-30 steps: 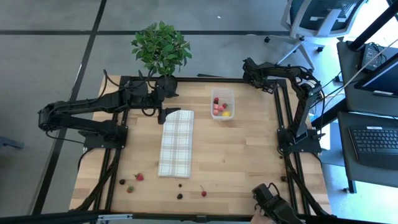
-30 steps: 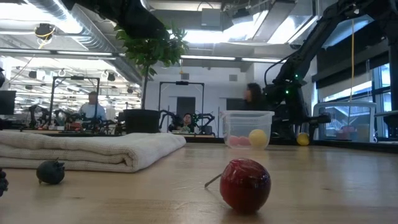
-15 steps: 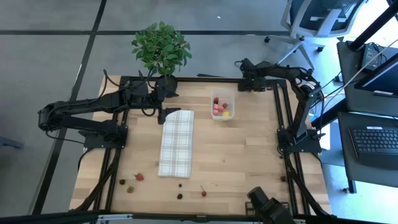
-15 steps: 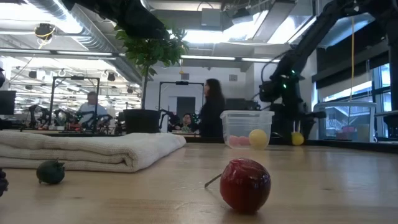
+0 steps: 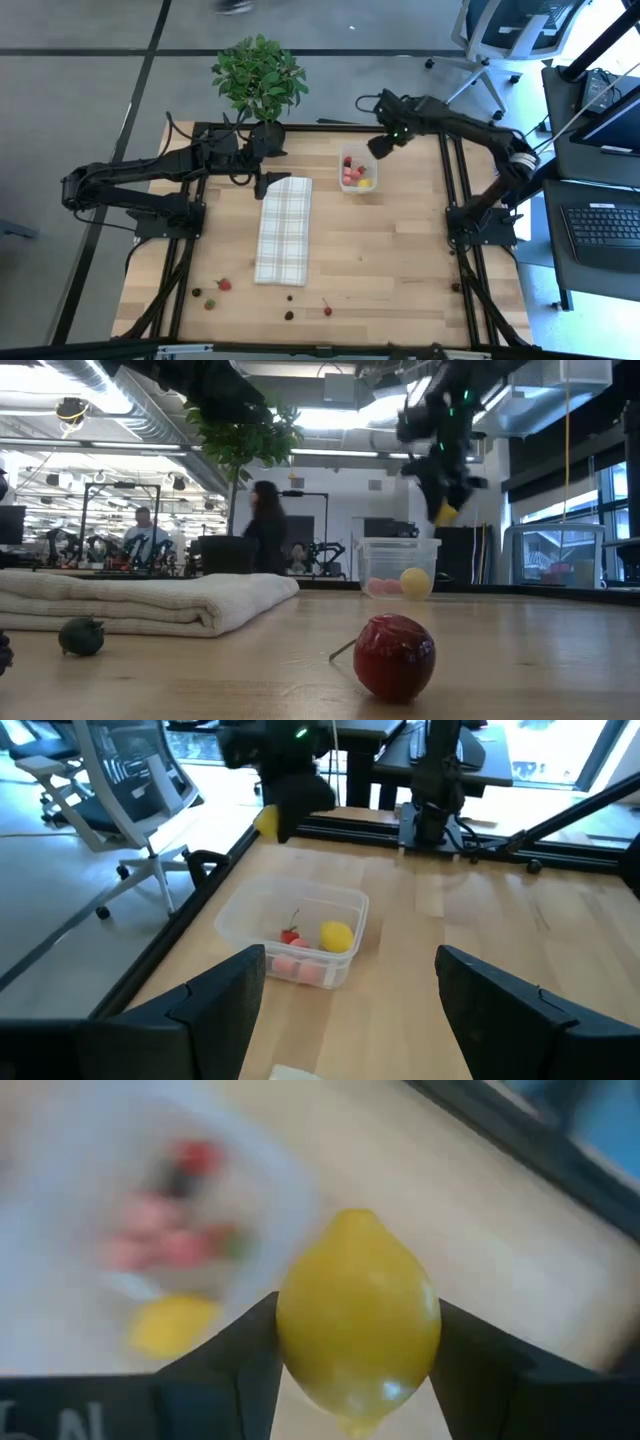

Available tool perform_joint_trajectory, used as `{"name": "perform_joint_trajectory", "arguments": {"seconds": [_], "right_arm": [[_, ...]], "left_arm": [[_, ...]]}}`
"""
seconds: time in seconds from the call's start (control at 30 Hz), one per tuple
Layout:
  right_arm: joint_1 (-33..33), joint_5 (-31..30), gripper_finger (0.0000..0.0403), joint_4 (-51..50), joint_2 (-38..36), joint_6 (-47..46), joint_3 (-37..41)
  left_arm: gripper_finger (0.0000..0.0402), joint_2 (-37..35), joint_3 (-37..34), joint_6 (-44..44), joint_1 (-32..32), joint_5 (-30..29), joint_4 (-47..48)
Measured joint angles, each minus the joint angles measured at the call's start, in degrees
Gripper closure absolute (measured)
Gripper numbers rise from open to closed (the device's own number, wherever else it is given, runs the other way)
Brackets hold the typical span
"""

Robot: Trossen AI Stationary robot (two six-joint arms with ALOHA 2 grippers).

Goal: Pick and placing Produce into tupperware
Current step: Put the lemon into the transparent bin

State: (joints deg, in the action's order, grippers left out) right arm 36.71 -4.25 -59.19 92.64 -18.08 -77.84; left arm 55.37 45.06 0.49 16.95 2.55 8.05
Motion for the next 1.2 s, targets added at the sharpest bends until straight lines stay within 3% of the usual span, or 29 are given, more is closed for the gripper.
{"name": "perform_joint_trajectory", "arguments": {"seconds": [0.17,0.33,0.73,1.2], "right_arm": [[-8.3,0.4,0.0195,7.9,-2.0,5.2,0.3],[-12.6,0.1,0.0195,13.1,2.0,12.1,0.3],[-13.4,-2.1,0.0185,15.6,13.3,26.2,0.4],[-13.4,-2.2,0.0175,11.2,10.4,28.9,-2.2]], "left_arm": [[0.0117,0.0,0.0,-0.2,0.0,-0.5,0.0],[0.0117,0.0,0.0,-3.9,-0.5,-0.3,0.0],[0.0117,0.0,0.0,-6.4,-4.6,-0.1,0.0],[0.0117,0.0,0.0,-6.4,-5.8,-0.1,0.0]]}}
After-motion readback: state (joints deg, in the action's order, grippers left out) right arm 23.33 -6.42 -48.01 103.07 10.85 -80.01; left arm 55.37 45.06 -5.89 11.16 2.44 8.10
